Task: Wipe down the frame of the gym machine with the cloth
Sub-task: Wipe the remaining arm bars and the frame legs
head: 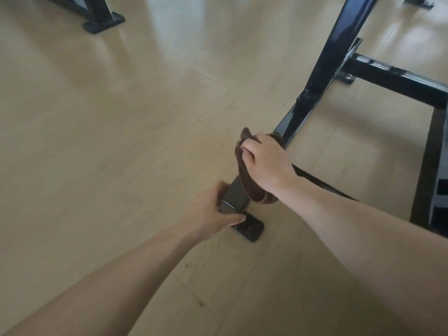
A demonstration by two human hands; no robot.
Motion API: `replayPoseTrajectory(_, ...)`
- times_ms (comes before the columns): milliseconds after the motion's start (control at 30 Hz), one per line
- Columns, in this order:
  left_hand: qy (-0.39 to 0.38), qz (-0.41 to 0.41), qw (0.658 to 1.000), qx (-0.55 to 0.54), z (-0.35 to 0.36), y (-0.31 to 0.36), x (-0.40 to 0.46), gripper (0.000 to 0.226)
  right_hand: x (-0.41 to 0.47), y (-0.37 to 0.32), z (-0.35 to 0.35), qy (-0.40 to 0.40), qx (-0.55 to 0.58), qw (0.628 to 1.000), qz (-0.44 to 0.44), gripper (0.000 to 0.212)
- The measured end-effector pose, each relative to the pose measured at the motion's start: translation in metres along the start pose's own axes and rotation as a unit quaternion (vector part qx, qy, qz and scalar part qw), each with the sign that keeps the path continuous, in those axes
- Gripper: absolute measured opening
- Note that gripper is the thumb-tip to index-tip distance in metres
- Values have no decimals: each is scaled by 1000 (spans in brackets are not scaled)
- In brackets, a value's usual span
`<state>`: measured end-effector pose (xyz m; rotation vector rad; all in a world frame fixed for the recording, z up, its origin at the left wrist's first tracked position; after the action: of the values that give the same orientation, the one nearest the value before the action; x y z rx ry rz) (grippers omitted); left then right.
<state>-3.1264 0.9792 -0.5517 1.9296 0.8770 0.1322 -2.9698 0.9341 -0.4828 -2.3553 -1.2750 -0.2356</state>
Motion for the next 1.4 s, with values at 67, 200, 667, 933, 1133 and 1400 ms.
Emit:
replayPoseTrajectory(67,-21,-4,1000,9,-1,-2,0,71,-14,-15,-3,-13,11,1000,-9,35)
replayPoseTrajectory(200,-19,-7,1000,-13,-8,-8,5,74,-61,-67,-2,-33,65,991,-108,39)
replayPoseTrajectory(667,19,23,952,305,17,51,33,52,48,24,11,-76,27,994,-71,26)
replayPoseTrajectory(933,79,13,945,317,15,47,38,40,123,123,5,-31,-28,999,9,30)
replayPoseTrajectory(1133,70,25,944,322,18,47,40,39,115,122,3,6,-4,999,47,28)
replayPoseTrajectory(1400,52,32,940,336,21,46,43,45,5,21,-5,-27,74,997,23,26)
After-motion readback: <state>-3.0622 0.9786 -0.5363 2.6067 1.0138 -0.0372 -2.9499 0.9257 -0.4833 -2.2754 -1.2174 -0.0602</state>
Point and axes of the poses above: each hand's wrist, its own x-axis towards the middle knuckle, its own z-axis out of the palm, y = z × x, the point moved 8 cm from there along x, towards the middle knuckle, and after that the axes turned 12 degrees about y, right-handed, at the moved point
